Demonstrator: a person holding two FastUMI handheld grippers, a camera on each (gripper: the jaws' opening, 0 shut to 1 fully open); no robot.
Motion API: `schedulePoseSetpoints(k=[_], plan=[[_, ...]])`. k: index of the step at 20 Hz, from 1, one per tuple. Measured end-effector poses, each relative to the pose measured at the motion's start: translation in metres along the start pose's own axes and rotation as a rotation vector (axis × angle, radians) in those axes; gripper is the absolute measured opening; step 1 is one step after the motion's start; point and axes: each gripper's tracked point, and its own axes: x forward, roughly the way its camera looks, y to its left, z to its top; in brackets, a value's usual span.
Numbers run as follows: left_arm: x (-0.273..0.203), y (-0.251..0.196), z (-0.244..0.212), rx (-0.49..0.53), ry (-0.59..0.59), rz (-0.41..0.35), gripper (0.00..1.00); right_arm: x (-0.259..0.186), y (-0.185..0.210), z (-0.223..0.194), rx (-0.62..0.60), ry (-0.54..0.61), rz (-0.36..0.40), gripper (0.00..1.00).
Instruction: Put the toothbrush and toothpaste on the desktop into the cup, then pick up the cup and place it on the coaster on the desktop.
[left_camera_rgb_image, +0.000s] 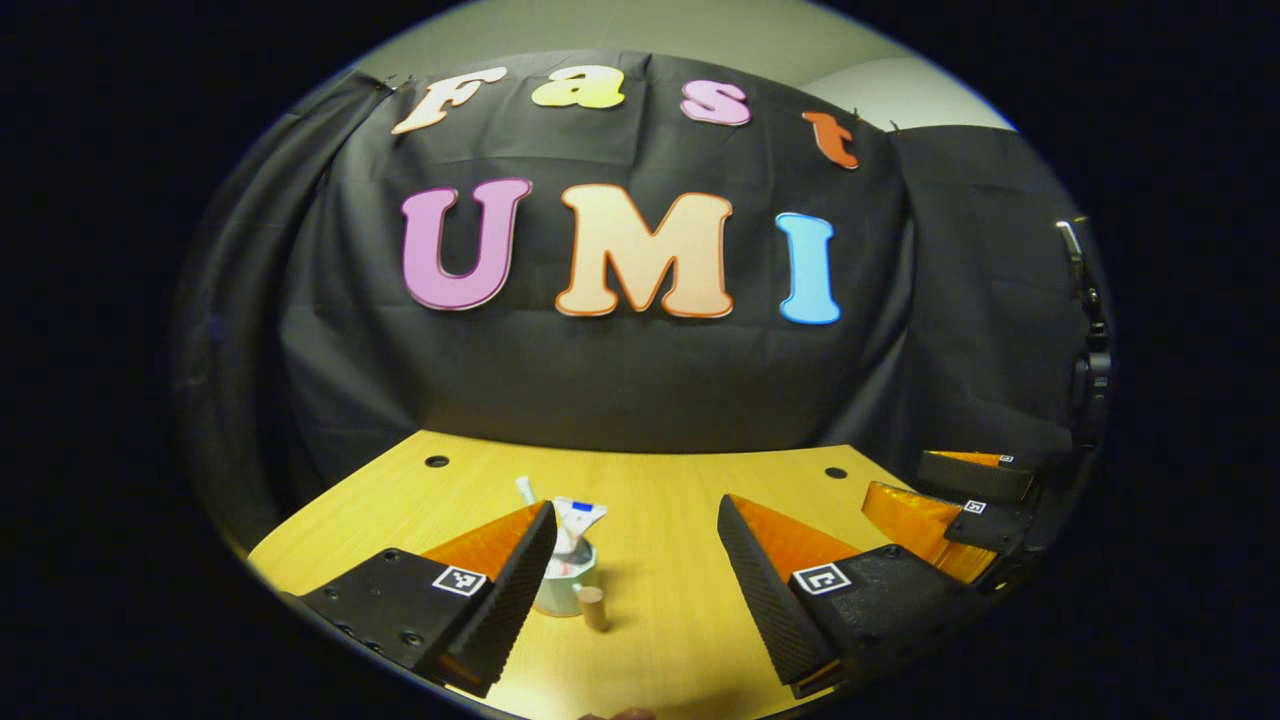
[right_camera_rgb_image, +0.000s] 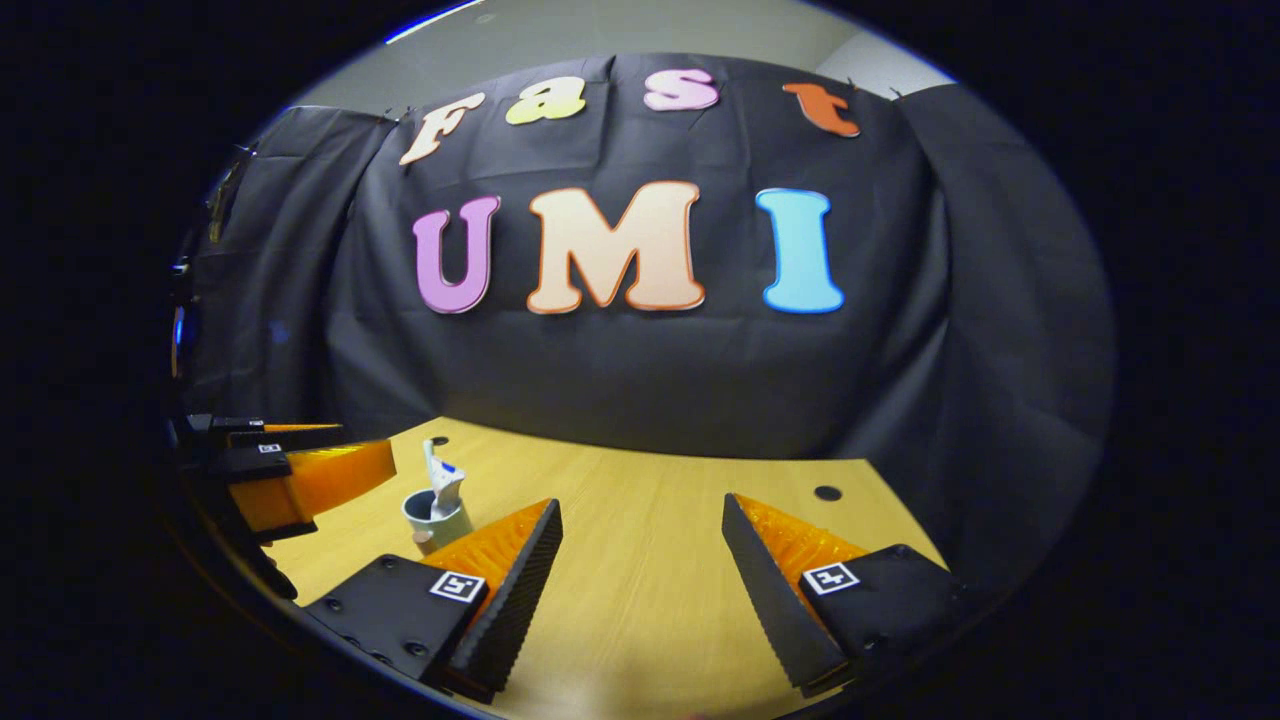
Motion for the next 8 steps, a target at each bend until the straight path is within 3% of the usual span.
schedulePoseSetpoints(k=[3, 8], plan=[[-0.003, -0.012, 0.027, 0.032, -0.057, -0.043, 0.94, -0.008, -0.015, 0.027, 0.035, -0.062, -0.062, 0.99], [-0.008, -0.001, 0.053, 0.040, -0.133, -0.028, 0.94, -0.016, -0.011, 0.044, 0.029, -0.105, -0.077, 0.99]])
